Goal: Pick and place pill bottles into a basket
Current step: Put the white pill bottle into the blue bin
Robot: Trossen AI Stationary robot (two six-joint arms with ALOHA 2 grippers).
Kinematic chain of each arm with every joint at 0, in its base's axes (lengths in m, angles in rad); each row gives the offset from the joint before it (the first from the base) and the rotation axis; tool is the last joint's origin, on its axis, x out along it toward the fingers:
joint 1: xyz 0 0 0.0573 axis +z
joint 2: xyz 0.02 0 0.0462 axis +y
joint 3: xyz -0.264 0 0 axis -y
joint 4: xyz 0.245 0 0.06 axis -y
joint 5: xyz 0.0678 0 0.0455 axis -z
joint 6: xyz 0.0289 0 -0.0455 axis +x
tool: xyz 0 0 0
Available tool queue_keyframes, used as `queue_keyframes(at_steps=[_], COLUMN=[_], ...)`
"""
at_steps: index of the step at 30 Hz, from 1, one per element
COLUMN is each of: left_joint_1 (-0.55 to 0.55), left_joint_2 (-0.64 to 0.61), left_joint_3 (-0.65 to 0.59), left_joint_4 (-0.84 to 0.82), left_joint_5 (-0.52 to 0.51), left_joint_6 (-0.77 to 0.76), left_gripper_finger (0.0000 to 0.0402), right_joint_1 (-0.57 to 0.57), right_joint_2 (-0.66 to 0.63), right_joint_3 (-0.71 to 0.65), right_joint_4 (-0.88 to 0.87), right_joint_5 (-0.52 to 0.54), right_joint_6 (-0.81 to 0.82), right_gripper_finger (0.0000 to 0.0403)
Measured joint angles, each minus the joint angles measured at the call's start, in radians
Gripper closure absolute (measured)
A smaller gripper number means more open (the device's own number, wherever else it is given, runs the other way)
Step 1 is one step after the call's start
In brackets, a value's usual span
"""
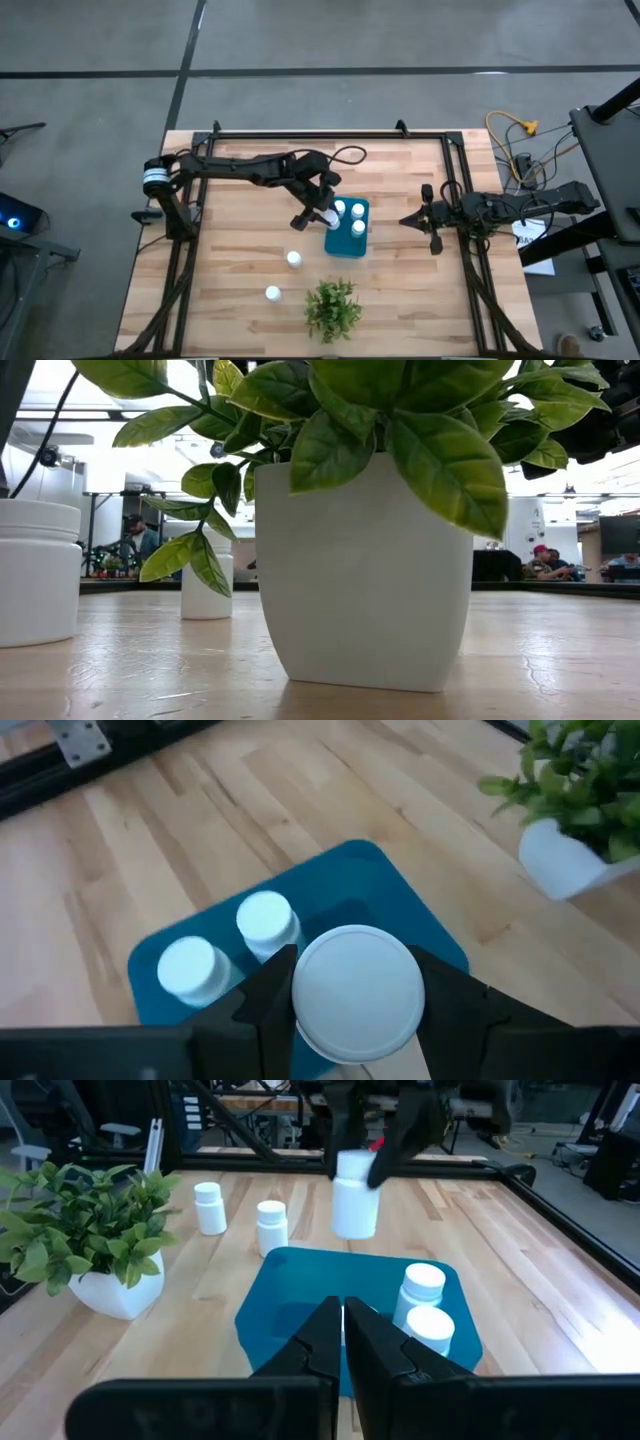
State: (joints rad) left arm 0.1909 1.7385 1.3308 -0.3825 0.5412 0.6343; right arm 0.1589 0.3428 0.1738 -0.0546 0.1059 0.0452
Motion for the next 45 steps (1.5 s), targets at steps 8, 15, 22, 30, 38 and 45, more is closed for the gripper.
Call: queue_keyframes(at_steps=[8, 15, 22, 30, 38, 45], left_joint_1=[-0.001, -0.001, -0.007, -0.013, -0.016, -0.017], left_joint_2=[0.086, 0.109, 0.14, 0.153, 0.181, 0.214], left_joint_3=[0.012, 0.006, 0.011, 0.004, 0.008, 0.012], left_joint_4=[0.058, 0.092, 0.102, 0.105, 0.111, 0.126], left_joint_5=[0.003, 0.003, 0.004, 0.004, -0.002, -0.014], left_joint_6=[0.002, 0.006, 0.008, 0.011, 0.034, 0.046], left_gripper_finger=[0.0257, 0.0257, 0.0257, 0.0257, 0.0257, 0.0257], right_joint_1=[0.0, 0.0, 0.0, 0.0, 0.0, 0.0], right_joint_2=[0.002, 0.006, 0.006, 0.006, 0.006, 0.006], right_joint_3=[0.0, 0.0, 0.0, 0.0, 0.0, 0.0], right_joint_4=[0.005, 0.005, 0.005, 0.005, 0.005, 0.006], right_joint_5=[0.0, -0.001, -0.001, -0.001, 0.0, -0.001], right_joint_6=[0.0, -0.007, -0.012, -0.019, -0.022, -0.02], right_gripper_finger=[0.0394, 0.0394, 0.0394, 0.0394, 0.0394, 0.0394])
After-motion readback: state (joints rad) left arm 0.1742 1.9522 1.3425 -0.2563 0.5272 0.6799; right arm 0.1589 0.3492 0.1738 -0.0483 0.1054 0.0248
